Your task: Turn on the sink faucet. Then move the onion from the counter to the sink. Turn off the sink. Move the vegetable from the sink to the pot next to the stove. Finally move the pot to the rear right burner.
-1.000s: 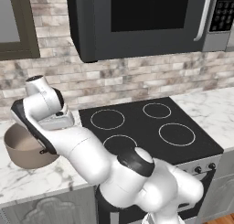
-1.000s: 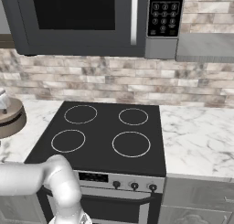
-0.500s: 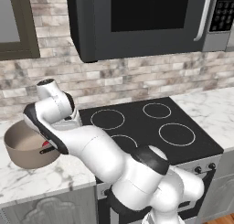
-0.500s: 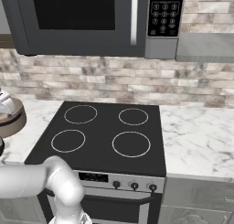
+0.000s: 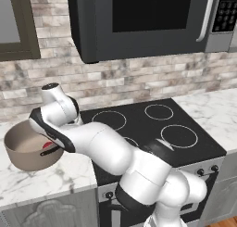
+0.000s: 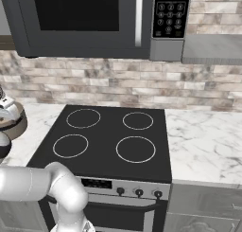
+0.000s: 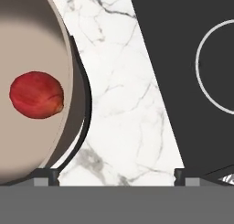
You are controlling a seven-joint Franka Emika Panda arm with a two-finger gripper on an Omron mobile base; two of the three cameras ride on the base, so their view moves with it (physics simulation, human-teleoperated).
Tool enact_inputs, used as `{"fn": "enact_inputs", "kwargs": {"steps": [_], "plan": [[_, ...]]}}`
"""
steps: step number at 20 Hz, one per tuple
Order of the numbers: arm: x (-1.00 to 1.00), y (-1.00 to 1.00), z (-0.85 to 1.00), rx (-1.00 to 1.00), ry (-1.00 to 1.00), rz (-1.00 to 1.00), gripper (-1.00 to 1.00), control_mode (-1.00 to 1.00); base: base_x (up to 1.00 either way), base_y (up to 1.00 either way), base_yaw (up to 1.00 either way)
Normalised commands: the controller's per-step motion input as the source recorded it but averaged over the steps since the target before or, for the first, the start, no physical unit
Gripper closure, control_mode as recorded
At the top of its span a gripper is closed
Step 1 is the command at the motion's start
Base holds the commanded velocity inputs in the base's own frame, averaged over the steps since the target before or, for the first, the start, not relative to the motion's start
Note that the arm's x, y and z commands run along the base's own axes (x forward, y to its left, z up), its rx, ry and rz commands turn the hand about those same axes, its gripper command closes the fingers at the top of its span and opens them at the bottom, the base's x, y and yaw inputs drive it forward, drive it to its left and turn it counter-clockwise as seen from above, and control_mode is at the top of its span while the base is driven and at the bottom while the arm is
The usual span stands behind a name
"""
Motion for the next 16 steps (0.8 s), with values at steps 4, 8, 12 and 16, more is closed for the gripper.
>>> {"fn": "enact_inputs", "kwargs": {"steps": [4, 8, 12, 16], "plan": [[0.05, 0.08, -0.02, 0.00, 0.00, -0.05, -1.00, -1.00, 0.00, 0.00, 0.00], [0.05, 0.09, -0.06, 0.00, 0.00, -0.05, -1.00, -1.00, 0.00, 0.00, 0.00], [0.06, 0.10, -0.10, 0.00, 0.00, -0.05, -1.00, -1.00, 0.00, 0.00, 0.00], [0.09, 0.08, -0.11, 0.00, 0.00, -0.05, -1.00, -1.00, 0.00, 0.00, 0.00]]}}
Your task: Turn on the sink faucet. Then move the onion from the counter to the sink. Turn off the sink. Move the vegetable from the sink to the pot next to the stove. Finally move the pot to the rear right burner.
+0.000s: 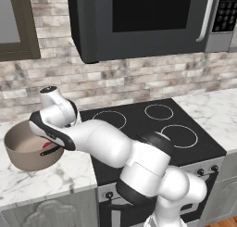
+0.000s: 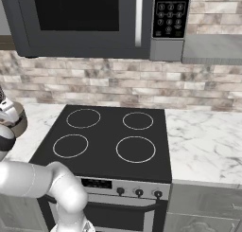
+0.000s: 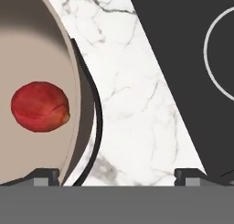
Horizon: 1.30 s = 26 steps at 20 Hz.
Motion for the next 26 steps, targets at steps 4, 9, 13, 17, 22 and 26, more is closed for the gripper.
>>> {"fn": "enact_inputs", "kwargs": {"steps": [4, 9, 13, 17, 22, 26], "plan": [[0.08, 0.04, -0.15, 0.00, 0.00, -0.04, -1.00, -1.00, 0.00, 0.00, 0.00], [0.08, 0.04, -0.15, 0.00, 0.00, -0.03, -1.00, -1.00, 0.00, 0.00, 0.00], [0.08, 0.05, -0.12, 0.00, 0.00, -0.03, -1.00, -1.00, 0.00, 0.00, 0.00], [0.03, 0.01, -0.05, 0.00, 0.00, -0.03, -1.00, -1.00, 0.00, 0.00, 0.00], [0.02, 0.00, -0.03, 0.00, 0.00, -0.01, -1.00, -1.00, 0.00, 0.00, 0.00], [0.03, 0.00, -0.10, 0.01, 0.00, 0.00, -1.00, -1.00, 0.00, 0.00, 0.00]]}}
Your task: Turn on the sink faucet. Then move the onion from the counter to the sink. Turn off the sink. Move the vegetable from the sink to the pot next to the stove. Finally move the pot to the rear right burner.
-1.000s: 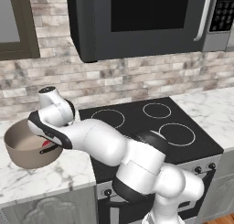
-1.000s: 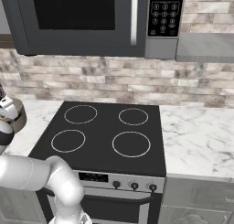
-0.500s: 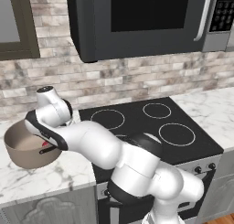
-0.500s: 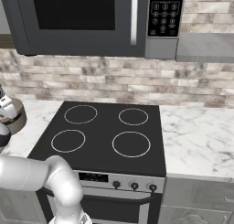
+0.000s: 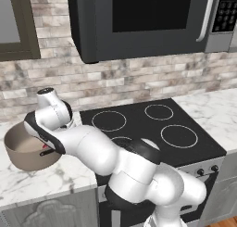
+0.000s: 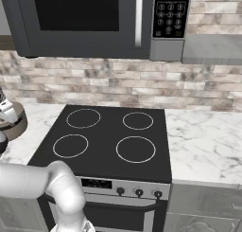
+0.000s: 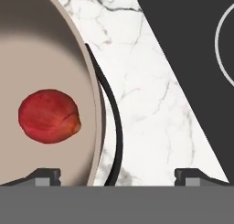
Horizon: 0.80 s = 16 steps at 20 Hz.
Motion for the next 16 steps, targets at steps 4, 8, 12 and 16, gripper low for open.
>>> {"fn": "enact_inputs", "kwargs": {"steps": [4, 8, 12, 16], "plan": [[0.06, 0.00, -0.17, 0.01, 0.00, 0.00, -1.00, -1.00, 0.00, 0.00, 0.00], [0.01, 0.00, 0.00, 0.04, 0.00, 0.00, -1.00, -1.00, 0.00, 0.00, 0.00], [0.10, 0.00, -0.19, 0.01, 0.00, 0.00, -1.00, -1.00, 0.00, 0.00, 0.00], [0.09, 0.05, -0.34, 0.00, 0.00, 0.00, -1.00, -1.00, 0.00, 0.00, 0.00]]}}
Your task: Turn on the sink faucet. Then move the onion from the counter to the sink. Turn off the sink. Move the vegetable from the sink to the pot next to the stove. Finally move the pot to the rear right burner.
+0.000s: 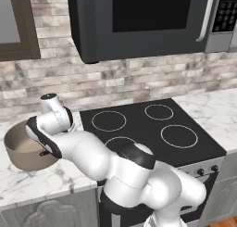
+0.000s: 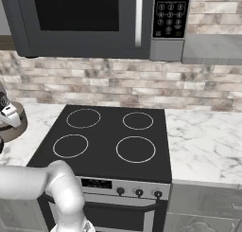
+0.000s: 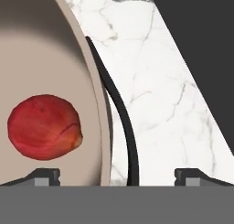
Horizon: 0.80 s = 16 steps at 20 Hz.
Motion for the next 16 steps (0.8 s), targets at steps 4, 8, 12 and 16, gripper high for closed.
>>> {"fn": "enact_inputs", "kwargs": {"steps": [4, 8, 12, 16], "plan": [[0.04, 0.10, -0.32, 0.00, 0.00, 0.00, -1.00, -1.00, 0.00, 0.00, 0.00], [0.00, 0.17, -0.33, 0.00, 0.00, 0.00, 1.00, -1.00, 0.00, 0.00, 0.00], [0.00, 0.00, -0.01, 0.00, 0.00, 0.00, 1.00, -1.00, 0.00, 0.00, 0.00], [-0.03, -0.05, -0.01, 0.00, -0.01, -0.02, 1.00, -1.00, 0.00, 0.00, 0.00]]}}
